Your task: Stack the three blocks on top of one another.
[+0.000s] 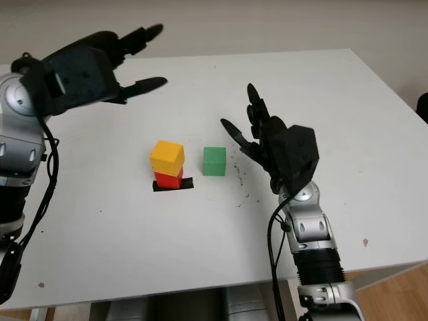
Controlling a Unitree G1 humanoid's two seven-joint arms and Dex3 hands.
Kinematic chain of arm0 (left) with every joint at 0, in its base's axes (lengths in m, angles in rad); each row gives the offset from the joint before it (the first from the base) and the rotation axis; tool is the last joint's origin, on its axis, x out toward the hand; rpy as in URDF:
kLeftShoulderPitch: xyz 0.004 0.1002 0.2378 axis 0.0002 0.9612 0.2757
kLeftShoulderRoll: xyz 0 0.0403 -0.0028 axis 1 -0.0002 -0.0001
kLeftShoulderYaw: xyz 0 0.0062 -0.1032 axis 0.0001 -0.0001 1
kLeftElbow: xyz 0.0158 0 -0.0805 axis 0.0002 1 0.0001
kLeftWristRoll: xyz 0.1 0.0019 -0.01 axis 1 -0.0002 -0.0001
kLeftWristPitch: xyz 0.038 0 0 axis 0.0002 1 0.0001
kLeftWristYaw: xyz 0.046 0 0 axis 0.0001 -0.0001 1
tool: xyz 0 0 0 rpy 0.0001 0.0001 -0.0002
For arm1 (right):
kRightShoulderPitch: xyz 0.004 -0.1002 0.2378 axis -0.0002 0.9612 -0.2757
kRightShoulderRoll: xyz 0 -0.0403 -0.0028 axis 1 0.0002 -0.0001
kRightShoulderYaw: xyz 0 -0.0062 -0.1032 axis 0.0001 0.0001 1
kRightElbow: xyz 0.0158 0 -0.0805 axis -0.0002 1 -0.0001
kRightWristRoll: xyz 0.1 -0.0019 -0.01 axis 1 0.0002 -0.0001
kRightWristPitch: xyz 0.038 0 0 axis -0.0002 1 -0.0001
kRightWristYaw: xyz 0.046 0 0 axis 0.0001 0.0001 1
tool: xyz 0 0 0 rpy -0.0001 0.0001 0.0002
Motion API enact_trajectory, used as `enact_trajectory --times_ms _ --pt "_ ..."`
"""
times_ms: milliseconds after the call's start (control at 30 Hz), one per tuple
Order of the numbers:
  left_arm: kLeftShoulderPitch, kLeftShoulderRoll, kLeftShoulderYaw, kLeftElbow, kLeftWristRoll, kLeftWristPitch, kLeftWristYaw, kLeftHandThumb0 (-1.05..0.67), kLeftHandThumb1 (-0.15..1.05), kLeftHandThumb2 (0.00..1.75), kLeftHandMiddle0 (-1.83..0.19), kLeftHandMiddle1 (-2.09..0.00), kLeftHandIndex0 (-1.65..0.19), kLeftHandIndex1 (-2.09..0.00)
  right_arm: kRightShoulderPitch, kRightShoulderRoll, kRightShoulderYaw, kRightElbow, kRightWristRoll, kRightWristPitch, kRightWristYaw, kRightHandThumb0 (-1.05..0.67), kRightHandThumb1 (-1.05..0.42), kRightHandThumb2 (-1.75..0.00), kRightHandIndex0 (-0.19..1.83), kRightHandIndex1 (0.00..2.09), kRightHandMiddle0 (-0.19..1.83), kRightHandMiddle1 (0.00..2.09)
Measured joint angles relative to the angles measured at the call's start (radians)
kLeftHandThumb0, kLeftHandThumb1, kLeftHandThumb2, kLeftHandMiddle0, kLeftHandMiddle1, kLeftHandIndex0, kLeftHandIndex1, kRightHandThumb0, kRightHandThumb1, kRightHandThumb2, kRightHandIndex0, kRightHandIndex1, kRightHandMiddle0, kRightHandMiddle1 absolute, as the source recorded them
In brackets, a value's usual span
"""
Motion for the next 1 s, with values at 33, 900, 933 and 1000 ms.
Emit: enact_trajectory --times_ms 33,900,933,1000 --pt "0.021 -0.001 0.015 -0.005 -0.013 0.007 0.017 -0.79 1.05 0.63 0.05 -0.05 0.04 -0.06 -0.012 -0.019 0.008 0.000 -0.013 0.001 0.016 -0.70 -0.93 -0.04 0.11 0.13 0.10 0.11" --pt "0.486 -0.225 0.229 -0.316 -0.191 0.017 0.462 -0.71 1.05 0.61 0.02 -0.05 -0.02 -0.05 -0.205 -0.322 0.238 0.109 -0.444 -0.221 0.208 -0.76 -0.86 -0.05 0.30 0.13 0.39 0.11" --pt "0.489 -0.240 0.229 -0.305 -0.187 0.015 0.487 -0.71 1.05 0.60 0.03 -0.05 -0.01 -0.04 -0.205 -0.325 0.242 0.108 -0.453 -0.222 0.209 -0.76 -0.86 -0.05 0.30 0.13 0.39 0.10" --pt "0.497 -0.266 0.228 -0.287 -0.182 0.012 0.527 -0.70 1.05 0.59 0.06 -0.04 0.03 -0.03 -0.205 -0.329 0.249 0.108 -0.474 -0.226 0.208 -0.77 -0.86 -0.05 0.30 0.12 0.38 0.10"
